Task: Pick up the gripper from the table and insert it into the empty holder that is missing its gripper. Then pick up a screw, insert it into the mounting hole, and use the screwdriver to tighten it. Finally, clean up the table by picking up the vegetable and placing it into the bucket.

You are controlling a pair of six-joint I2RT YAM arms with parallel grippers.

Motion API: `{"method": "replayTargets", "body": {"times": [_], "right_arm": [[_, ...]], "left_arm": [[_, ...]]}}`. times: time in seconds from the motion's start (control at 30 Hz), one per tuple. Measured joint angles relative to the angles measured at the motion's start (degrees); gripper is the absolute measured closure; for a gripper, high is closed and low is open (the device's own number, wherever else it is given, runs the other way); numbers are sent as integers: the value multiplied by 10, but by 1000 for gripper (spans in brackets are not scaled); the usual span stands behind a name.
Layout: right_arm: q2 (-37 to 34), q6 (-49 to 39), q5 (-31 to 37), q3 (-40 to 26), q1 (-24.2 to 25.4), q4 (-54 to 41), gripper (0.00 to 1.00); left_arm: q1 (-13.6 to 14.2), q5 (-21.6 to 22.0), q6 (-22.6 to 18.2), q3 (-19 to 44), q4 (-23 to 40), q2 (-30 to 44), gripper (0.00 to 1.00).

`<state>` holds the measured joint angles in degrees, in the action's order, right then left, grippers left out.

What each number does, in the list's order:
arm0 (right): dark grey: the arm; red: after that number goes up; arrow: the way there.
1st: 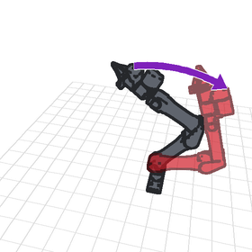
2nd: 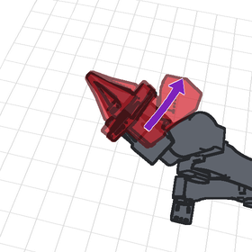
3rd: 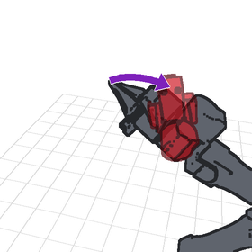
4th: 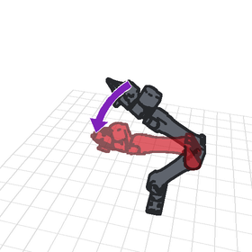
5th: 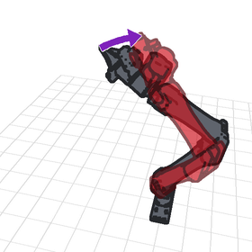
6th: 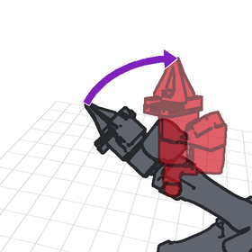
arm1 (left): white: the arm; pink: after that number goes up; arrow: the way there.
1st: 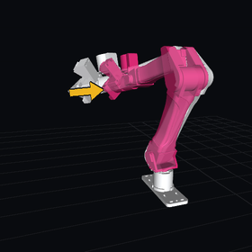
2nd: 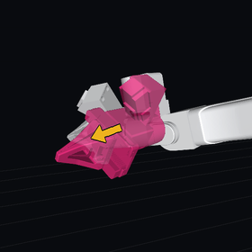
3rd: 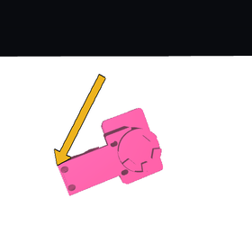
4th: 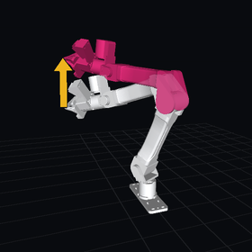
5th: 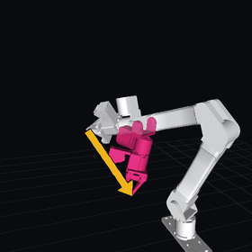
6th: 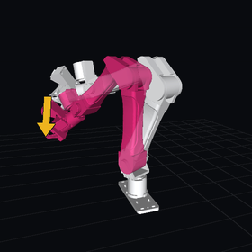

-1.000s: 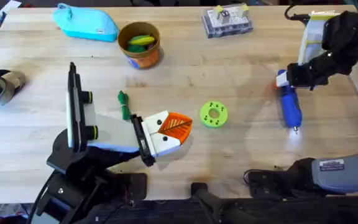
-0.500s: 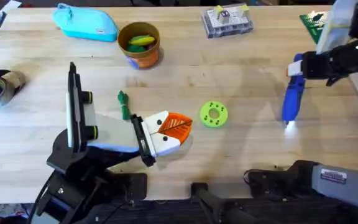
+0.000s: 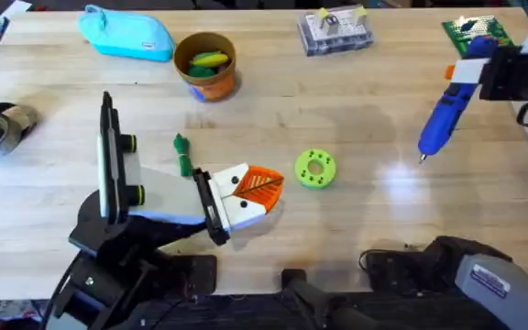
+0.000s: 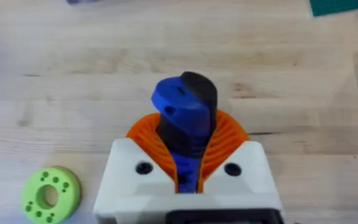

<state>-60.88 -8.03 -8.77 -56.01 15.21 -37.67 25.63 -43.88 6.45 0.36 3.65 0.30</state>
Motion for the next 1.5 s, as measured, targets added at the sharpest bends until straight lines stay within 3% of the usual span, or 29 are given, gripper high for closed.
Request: {"method": "replayTargets", "body": {"times": [0.27, 0.43, 0.67, 0.87, 1.17, 1.5], "right_arm": [[107, 46, -48, 23, -8, 41, 876], [171, 91, -60, 73, -50, 118, 884], [194, 121, -66, 107, -171, 204, 894], [194, 127, -58, 108, -288, 337, 901], [194, 128, -42, 108, -449, 455, 912], [166, 136, -41, 108, -584, 538, 919]], "left_arm": [[0, 0, 0, 0, 0, 0, 987], [0, 0, 0, 0, 0, 0, 987], [0, 0, 0, 0, 0, 0, 988], [0, 0, 0, 0, 0, 0, 987], [0, 0, 0, 0, 0, 0, 987], [0, 0, 0, 0, 0, 0, 988]]}}
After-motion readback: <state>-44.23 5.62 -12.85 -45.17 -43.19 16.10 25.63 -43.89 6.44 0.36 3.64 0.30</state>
